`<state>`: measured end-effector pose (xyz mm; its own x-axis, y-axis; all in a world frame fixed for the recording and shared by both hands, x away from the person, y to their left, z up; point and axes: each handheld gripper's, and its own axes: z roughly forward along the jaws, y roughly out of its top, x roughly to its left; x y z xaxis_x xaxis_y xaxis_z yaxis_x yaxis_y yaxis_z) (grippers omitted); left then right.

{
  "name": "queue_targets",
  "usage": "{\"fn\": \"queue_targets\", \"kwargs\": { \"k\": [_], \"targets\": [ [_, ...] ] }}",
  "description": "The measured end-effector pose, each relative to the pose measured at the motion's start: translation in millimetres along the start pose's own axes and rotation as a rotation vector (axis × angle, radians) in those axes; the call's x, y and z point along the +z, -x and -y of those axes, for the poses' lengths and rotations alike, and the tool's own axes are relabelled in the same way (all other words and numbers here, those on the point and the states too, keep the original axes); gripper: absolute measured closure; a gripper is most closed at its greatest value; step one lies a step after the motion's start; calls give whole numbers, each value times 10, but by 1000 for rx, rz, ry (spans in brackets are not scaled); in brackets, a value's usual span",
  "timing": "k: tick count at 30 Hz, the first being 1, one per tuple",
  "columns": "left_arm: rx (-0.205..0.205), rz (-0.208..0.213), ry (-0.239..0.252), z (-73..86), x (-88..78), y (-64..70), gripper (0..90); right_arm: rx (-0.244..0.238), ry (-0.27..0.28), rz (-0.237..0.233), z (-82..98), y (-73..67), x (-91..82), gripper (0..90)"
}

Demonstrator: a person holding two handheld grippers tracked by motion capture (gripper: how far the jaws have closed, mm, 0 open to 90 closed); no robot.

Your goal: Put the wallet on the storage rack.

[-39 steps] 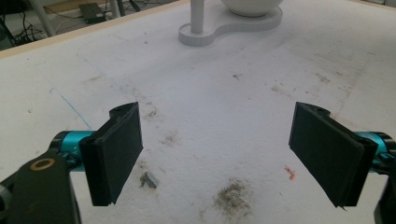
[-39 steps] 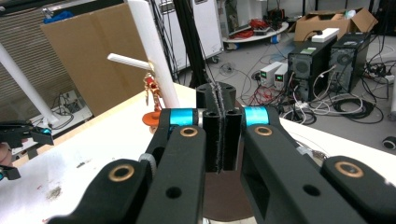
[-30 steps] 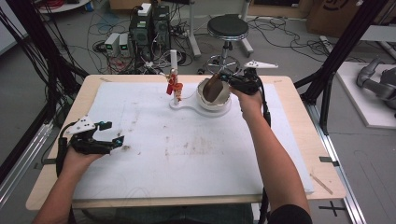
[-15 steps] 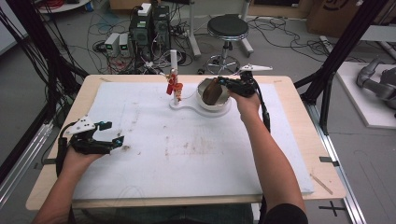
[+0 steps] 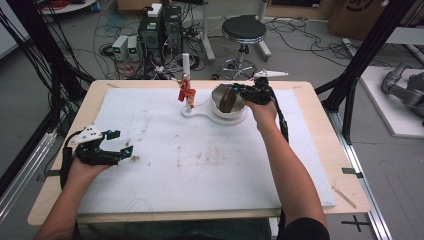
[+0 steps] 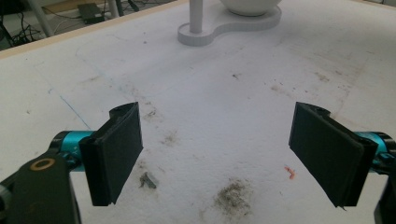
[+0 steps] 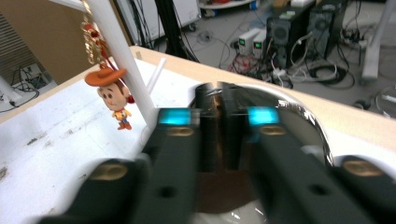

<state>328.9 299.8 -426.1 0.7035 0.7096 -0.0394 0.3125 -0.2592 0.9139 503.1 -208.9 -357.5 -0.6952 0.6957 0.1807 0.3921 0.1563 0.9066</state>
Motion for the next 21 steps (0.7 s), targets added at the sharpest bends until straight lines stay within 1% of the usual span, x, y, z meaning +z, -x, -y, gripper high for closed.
{"fn": "queue_targets", "kwargs": {
  "k": [1, 2, 3, 4, 7, 10, 14, 16, 21],
  "targets": [
    [-1, 0, 0, 1, 2, 1, 173, -7, 5, 16, -11, -18, -7, 643],
    [-2, 0, 0, 1, 3, 2, 173, -12, 8, 8, -20, -28, -15, 644],
    [0, 1, 0, 0, 3, 2, 173, -24, 10, 9, -27, -40, -20, 642],
    [2, 1, -1, -1, 4, 3, 173, -30, 6, 15, -33, -53, -25, 619],
    [2, 1, -2, -3, 5, 8, 173, -30, 9, 15, -43, -66, -44, 587],
    [4, 4, 0, -6, 6, 10, 173, -25, 10, 19, -50, -64, -68, 508],
    [4, 4, 2, -10, 8, 12, 174, -25, 3, 35, -59, -69, -122, 432],
    [2, 5, 3, -12, 13, 13, 173, -24, -7, 35, -62, -72, -155, 420],
    [4, 13, 11, -41, 54, 6, 173, -40, -43, 37, -67, -130, -288, 405]
  ]
}}
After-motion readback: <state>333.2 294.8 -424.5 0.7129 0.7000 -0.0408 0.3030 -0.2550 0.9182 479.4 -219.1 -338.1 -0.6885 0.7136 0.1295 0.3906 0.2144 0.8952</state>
